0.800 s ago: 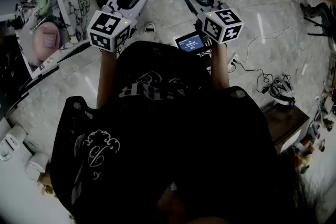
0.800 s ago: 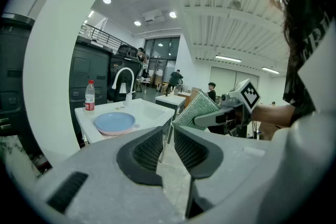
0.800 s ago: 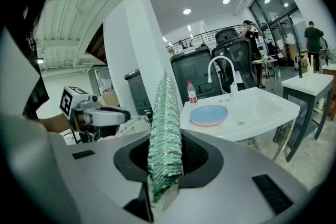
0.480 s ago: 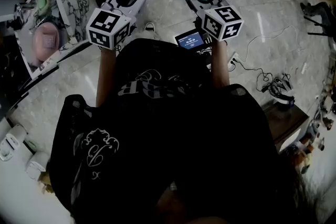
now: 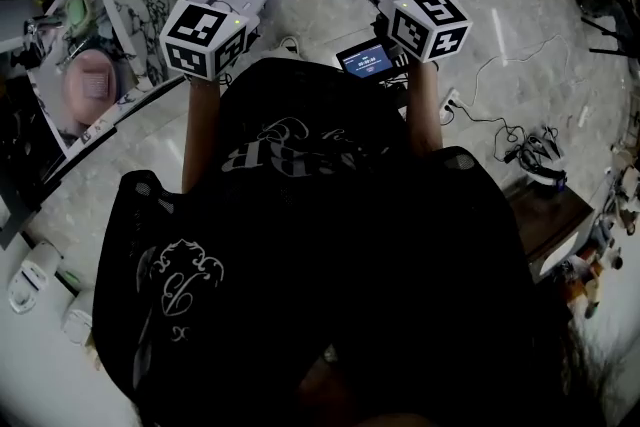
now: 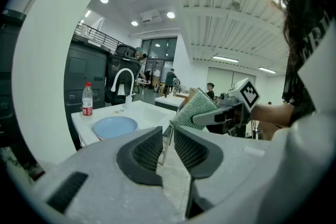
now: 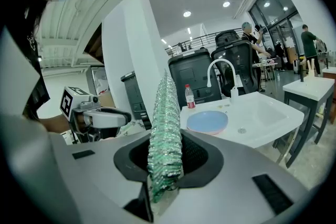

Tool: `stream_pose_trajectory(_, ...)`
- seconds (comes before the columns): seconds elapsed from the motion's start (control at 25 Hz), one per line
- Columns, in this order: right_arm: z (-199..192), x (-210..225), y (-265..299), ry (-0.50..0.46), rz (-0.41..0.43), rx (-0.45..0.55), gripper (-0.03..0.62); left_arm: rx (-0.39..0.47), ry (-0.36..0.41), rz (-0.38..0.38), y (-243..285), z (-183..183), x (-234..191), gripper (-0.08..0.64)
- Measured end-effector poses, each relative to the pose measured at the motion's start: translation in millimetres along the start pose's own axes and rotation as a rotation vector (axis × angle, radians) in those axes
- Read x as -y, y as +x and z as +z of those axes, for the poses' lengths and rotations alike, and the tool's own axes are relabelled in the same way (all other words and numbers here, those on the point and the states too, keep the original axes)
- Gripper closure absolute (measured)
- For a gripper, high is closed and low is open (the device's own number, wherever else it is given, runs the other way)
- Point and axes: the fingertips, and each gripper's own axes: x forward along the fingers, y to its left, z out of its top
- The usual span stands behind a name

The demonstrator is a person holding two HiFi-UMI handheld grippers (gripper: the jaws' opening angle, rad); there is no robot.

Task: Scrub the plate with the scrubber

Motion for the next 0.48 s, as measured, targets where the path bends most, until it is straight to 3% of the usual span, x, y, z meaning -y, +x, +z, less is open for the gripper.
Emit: stream_pose_trajectory(0.48,6,4,34,0.01,-0.044,0.005,0.502,-0.013,0.01,-0.05,10,-3,-38,0.48)
